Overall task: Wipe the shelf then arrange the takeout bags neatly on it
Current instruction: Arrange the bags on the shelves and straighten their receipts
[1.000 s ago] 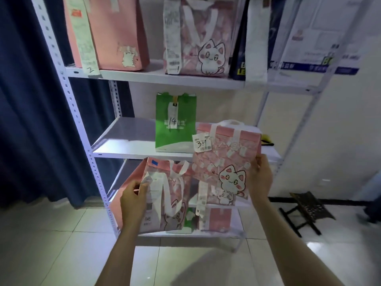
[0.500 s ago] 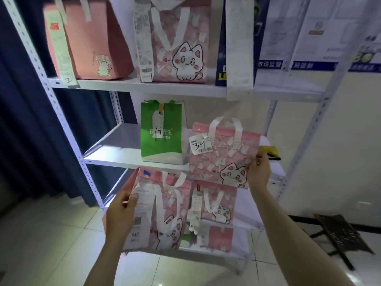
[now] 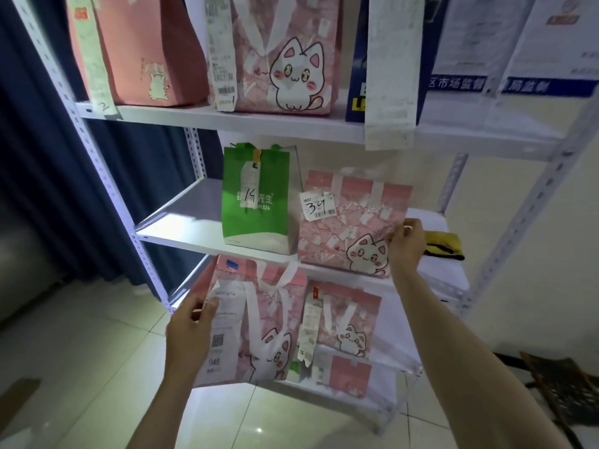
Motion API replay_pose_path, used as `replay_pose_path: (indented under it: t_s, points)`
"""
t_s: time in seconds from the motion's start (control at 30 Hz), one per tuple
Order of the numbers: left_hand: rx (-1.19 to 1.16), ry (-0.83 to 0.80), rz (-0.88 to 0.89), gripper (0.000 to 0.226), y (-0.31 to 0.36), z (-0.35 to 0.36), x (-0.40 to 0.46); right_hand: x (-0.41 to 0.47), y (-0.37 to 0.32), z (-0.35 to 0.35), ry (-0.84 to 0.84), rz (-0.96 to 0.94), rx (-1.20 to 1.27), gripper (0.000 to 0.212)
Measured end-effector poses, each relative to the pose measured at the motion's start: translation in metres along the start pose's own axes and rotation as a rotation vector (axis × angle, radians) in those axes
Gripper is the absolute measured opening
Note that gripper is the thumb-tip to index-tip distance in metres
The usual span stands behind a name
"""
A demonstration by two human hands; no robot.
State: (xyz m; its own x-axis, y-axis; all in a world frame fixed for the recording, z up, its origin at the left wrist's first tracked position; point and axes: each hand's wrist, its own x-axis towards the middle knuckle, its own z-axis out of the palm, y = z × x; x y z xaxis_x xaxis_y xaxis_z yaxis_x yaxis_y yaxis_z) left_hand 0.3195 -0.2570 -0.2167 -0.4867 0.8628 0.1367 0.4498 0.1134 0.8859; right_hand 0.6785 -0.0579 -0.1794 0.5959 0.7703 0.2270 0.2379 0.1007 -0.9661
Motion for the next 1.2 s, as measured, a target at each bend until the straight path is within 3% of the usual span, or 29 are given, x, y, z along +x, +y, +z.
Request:
replay_pose_path:
  t_s: [0.3, 0.53, 0.6, 0.73, 0.93, 1.0, 1.1, 1.2]
  points:
    - [0.002, -0.006, 0.024, 0.016, 0.000, 0.001, 0.002, 0.008, 0.005, 0.007, 0.002, 0.059, 0.014, 0.018]
    - [0.011, 0.031, 0.053, 0.015, -0.008, -0.004, 0.007, -0.058, 0.025, -0.016, 0.031, 0.045, 0.063, 0.032]
    - [0.006, 0.032, 0.052, 0.013, -0.014, -0.004, 0.004, -0.086, 0.044, -0.021, -0.050, 0.054, -0.005, 0.028]
    - [0.010, 0.022, 0.017, 0.017, -0.023, -0.001, -0.002, -0.148, 0.076, -0.027, -0.378, 0.112, -0.088, 0.013]
    - [-0.078, -0.092, -0.038, 0.019, -0.036, -0.004, -0.014, -0.216, 0.106, -0.006, -0.893, 0.300, -0.172, 0.021]
    - [-0.124, -0.121, -0.080, 0.018, -0.040, -0.008, -0.016, -0.236, 0.114, 0.005, -0.941, 0.328, -0.137, 0.023]
    - [-0.199, -0.128, -0.161, 0.018, -0.051, -0.019, -0.014, -0.260, 0.125, 0.020, -0.847, 0.329, -0.094, 0.024]
    - [-0.207, -0.152, -0.225, 0.020, -0.075, -0.035, -0.003, -0.281, 0.120, 0.036, -0.766, 0.380, -0.112, 0.006]
